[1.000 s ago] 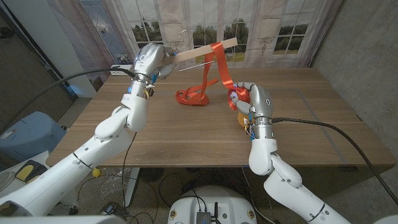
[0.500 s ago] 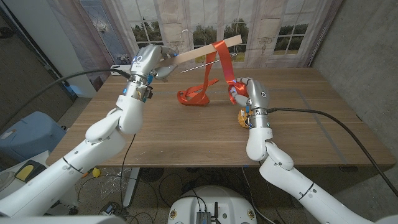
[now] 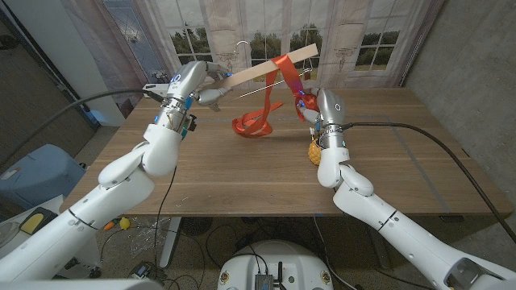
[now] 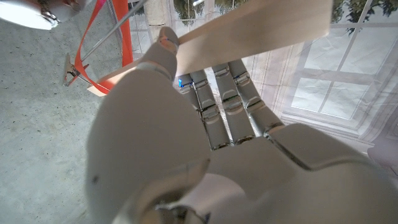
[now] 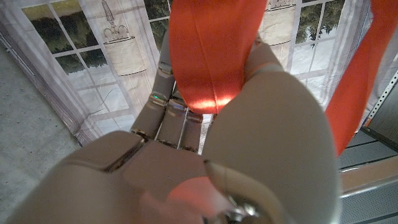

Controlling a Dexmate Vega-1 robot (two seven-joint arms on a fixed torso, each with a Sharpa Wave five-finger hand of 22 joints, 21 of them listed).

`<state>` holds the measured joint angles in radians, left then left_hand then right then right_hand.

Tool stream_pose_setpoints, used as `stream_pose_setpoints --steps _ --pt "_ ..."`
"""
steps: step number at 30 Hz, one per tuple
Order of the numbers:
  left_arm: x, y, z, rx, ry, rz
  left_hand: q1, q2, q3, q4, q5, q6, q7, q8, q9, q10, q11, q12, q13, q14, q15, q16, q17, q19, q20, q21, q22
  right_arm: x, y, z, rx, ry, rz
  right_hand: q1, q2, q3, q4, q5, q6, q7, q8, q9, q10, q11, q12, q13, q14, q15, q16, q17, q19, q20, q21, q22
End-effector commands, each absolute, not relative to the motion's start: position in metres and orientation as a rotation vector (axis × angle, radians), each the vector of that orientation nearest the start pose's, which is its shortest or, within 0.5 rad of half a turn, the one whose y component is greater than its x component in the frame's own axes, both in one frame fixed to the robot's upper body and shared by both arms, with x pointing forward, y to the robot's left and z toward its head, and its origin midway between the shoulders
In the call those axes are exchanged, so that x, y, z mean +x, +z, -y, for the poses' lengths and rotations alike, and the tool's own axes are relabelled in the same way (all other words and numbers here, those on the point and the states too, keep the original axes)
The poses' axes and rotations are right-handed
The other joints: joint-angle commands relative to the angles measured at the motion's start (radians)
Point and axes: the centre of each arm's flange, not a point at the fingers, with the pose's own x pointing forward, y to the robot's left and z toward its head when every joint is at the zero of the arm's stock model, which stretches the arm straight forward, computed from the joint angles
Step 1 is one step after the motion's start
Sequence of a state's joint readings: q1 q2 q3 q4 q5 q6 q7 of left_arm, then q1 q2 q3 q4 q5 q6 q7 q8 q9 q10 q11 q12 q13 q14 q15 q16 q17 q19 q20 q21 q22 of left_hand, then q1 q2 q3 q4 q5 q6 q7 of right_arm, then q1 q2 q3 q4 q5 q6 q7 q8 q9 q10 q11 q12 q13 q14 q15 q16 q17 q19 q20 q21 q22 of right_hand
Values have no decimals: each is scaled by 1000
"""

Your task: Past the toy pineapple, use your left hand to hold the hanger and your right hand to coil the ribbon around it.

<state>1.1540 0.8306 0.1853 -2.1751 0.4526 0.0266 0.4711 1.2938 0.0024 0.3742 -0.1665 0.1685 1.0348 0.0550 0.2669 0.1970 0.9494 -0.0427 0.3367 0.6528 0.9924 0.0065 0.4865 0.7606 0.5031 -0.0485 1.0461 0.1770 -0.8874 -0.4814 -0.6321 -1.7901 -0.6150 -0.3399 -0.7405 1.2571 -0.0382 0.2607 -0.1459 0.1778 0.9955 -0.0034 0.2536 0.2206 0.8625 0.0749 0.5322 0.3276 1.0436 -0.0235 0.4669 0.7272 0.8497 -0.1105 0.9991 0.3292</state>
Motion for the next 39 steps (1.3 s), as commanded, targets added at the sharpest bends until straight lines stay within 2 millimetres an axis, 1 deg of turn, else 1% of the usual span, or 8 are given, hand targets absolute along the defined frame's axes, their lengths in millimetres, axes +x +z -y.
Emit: stream_pose_setpoints --steps 1,3,4,9,16,22,31,39 --pt "433 85 -249 947 225 1163 122 135 20 7 6 31 4 7 77 14 -8 -3 2 167 -237 -2 4 -3 -55 7 0 579 59 148 -952 -568 998 180 168 1 1 5 39 30 0 6 50 -42 1 19 159 -205 -1 5 -3 -96 6 1" --pt "433 85 -250 940 218 1160 122 135 20 7 6 30 4 6 77 12 -7 -4 3 167 -237 -2 5 -4 -54 7 0 582 62 148 -950 -574 999 180 168 1 1 5 39 30 -1 6 50 -41 1 19 159 -205 -2 5 -4 -96 8 0" --pt "432 84 -252 931 203 1153 122 135 20 7 6 30 5 6 77 14 -7 -4 4 167 -237 -3 5 -4 -54 7 0 587 68 147 -953 -576 999 180 168 1 1 5 40 31 -1 6 51 -42 1 19 159 -205 -2 6 -5 -95 9 0" --pt "431 83 -255 914 169 1138 122 135 20 7 6 31 5 6 77 14 -7 -6 3 168 -237 -4 6 -5 -54 8 0 598 85 144 -975 -579 1000 180 168 1 2 5 40 29 -3 6 50 -42 0 19 160 -205 -5 7 -6 -96 13 -3" --pt "430 81 -259 913 132 1104 122 135 21 7 7 32 6 5 78 15 -5 -7 6 167 -237 -6 8 -7 -54 10 0 613 105 140 -1000 -591 995 180 168 0 2 5 41 29 -5 6 51 -42 -1 19 161 -205 -8 10 -10 -95 20 -8" --pt "429 80 -264 935 79 1045 122 135 22 7 7 30 7 3 80 15 -6 -9 7 168 -237 -8 10 -8 -53 12 0 625 120 142 -1015 -620 975 180 168 0 2 5 42 30 -6 6 52 -42 -2 19 163 -205 -11 11 -12 -95 26 -11" --pt "430 82 -270 1025 16 902 122 135 23 6 6 29 6 2 81 13 -3 -14 9 168 -237 -11 13 -11 -52 14 0 635 145 144 -1015 -664 962 181 168 0 2 5 44 32 -9 7 53 -41 -3 19 162 -205 -15 14 -16 -95 34 -17" --pt "434 84 -273 1095 -5 792 122 135 24 6 6 27 7 0 83 11 -4 -16 11 166 -237 -14 15 -14 -51 15 -1 637 166 141 -1040 -679 977 182 168 0 2 5 44 31 -11 7 52 -43 -5 20 165 -205 -19 17 -19 -95 42 -22"
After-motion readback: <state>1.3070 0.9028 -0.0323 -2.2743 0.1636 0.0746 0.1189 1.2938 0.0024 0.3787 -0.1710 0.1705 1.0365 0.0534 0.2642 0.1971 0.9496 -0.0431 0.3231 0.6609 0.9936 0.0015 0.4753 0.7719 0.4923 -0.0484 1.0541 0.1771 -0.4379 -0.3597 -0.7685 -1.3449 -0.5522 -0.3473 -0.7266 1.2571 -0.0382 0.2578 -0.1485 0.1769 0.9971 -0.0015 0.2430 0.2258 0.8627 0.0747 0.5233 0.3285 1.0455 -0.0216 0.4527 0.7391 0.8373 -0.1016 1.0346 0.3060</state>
